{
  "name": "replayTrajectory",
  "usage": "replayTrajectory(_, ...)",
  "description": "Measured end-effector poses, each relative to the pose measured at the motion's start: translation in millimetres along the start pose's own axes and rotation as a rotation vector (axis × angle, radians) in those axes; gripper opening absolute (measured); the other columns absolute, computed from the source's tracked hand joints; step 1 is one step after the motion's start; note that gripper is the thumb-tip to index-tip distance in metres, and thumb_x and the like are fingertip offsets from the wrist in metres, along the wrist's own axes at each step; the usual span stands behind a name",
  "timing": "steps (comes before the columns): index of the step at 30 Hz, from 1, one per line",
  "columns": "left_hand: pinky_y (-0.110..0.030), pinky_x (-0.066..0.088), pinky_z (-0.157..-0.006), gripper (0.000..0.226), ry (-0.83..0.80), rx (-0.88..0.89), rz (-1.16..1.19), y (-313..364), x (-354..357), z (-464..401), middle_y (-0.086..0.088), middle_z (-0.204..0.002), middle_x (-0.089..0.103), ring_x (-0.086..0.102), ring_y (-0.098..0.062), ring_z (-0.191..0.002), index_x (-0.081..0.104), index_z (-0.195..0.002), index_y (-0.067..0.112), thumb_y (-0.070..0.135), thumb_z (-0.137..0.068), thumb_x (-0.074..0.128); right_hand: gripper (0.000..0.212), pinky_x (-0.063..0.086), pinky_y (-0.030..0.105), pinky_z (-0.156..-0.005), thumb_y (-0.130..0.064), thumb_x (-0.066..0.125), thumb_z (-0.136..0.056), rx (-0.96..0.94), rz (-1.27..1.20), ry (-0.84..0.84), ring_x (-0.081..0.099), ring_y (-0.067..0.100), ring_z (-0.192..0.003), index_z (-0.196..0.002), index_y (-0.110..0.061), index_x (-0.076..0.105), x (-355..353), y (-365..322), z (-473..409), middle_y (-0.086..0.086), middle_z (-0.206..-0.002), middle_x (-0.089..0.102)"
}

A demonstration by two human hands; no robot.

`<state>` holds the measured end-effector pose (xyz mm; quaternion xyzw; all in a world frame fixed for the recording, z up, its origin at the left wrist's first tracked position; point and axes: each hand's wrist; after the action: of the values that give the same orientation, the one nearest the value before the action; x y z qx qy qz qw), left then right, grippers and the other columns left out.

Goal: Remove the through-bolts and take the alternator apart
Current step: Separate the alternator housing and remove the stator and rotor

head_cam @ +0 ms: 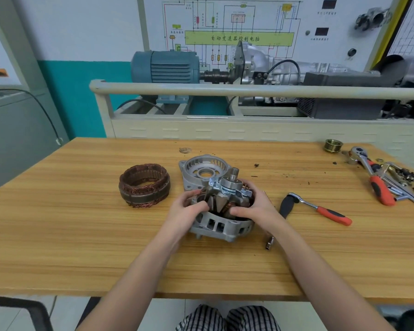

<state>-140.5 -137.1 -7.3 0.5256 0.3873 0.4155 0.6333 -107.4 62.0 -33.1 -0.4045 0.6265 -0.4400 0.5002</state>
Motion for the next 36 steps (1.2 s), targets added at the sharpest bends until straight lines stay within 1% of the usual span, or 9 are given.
replayTrajectory(3, -0.035, 0.056, -0.072, 0.024, 0.022, -0.072, -0.238, 11, 6, -3, -0.004, -0.099, 0.063, 0.067, -0.018, -0.084, 0.049, -0.102, 0.020, 0.016, -0.083, 0.062, 0.111, 0.046, 0.033, -0.100, -0.049, 0.087, -0.036, 0.017, 0.047, -0.057, 0.059, 0.012, -0.113, -0.134, -0.026, 0.041, -2, -2, -6, -0.005, -0.124, 0.059)
replayTrajectory(5, -0.040, 0.055, -0.083, 0.012, 0.057, -0.103, -0.331, 14, 10, -5, -0.006, -0.090, 0.064, 0.065, -0.022, -0.084, 0.047, -0.084, 0.018, 0.018, -0.085, 0.059, 0.104, 0.046, 0.033, -0.100, -0.047, 0.087, -0.036, 0.015, 0.026, -0.062, 0.060, 0.009, -0.111, -0.130, -0.032, 0.043, -2, -1, -6, -0.007, -0.122, 0.059)
replayTrajectory(7, -0.037, 0.052, -0.077, 0.013, 0.070, -0.106, -0.343, 13, 12, -6, -0.004, -0.079, 0.060, 0.060, -0.020, -0.075, 0.047, -0.078, 0.017, 0.019, -0.087, 0.056, 0.094, 0.047, 0.030, -0.099, -0.047, 0.087, -0.037, 0.000, 0.012, -0.027, 0.060, 0.007, -0.110, -0.121, -0.042, 0.043, 1, 1, -4, -0.011, -0.120, 0.059)
replayTrajectory(11, -0.047, 0.053, -0.081, 0.009, 0.131, -0.054, -0.353, 9, 13, -6, -0.006, -0.076, 0.061, 0.060, -0.026, -0.075, 0.053, -0.076, 0.013, 0.019, -0.082, 0.056, 0.099, 0.048, 0.029, -0.096, -0.051, 0.085, -0.037, -0.039, -0.020, 0.058, 0.059, 0.010, -0.112, -0.124, -0.034, 0.043, 8, 6, -2, -0.009, -0.119, 0.059)
replayTrajectory(15, -0.036, 0.047, -0.063, 0.007, 0.165, -0.004, -0.430, 7, 14, -8, -0.001, -0.065, 0.061, 0.061, -0.022, -0.066, 0.059, -0.073, 0.014, 0.019, -0.078, 0.056, 0.085, 0.046, 0.011, -0.080, -0.055, 0.083, -0.035, -0.075, -0.020, 0.140, 0.059, -0.009, -0.100, -0.111, -0.044, 0.047, 12, 7, 6, -0.024, -0.106, 0.060)
replayTrajectory(18, -0.028, 0.040, -0.057, 0.008, 0.181, 0.024, -0.436, 9, 13, -8, 0.003, -0.057, 0.057, 0.055, -0.017, -0.058, 0.059, -0.069, 0.017, 0.017, -0.077, 0.057, 0.088, 0.044, 0.016, -0.085, -0.058, 0.081, -0.035, -0.085, -0.005, 0.167, 0.056, -0.005, -0.103, -0.113, -0.043, 0.044, 13, 5, 10, -0.022, -0.110, 0.057)
replayTrajectory(25, -0.039, 0.055, -0.067, 0.025, 0.211, 0.083, -0.318, -5, 6, 1, 0.003, -0.069, 0.071, 0.068, -0.018, -0.069, 0.071, -0.084, 0.025, 0.018, -0.064, 0.057, 0.087, 0.040, 0.004, -0.083, -0.059, 0.080, -0.037, -0.185, 0.130, 0.184, 0.051, -0.018, -0.103, -0.113, -0.051, 0.040, 18, -5, 20, -0.028, -0.111, 0.055)
replayTrajectory(31, -0.034, 0.055, -0.078, 0.033, 0.272, 0.161, -0.243, -21, 3, 9, 0.021, -0.080, 0.071, 0.066, -0.002, -0.083, 0.071, -0.086, 0.037, 0.023, -0.061, 0.053, 0.089, 0.046, 0.026, -0.094, -0.062, 0.082, -0.038, -0.308, 0.248, 0.181, 0.056, -0.005, -0.107, -0.117, -0.052, 0.040, 23, -10, 24, -0.027, -0.114, 0.058)
replayTrajectory(36, -0.041, 0.054, -0.086, 0.046, 0.248, 0.214, -0.208, -26, -1, 6, 0.016, -0.089, 0.073, 0.067, -0.006, -0.092, 0.074, -0.099, 0.031, 0.021, -0.061, 0.051, 0.093, 0.044, 0.015, -0.089, -0.063, 0.082, -0.037, -0.326, 0.278, 0.187, 0.056, -0.010, -0.104, -0.119, -0.046, 0.042, 28, -13, 25, -0.031, -0.110, 0.057)
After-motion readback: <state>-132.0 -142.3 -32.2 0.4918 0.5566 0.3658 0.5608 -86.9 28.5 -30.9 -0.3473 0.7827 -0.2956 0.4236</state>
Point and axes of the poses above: each hand's wrist, its own z-axis away from the middle knuckle, its own x-axis out of the palm, y = z × x
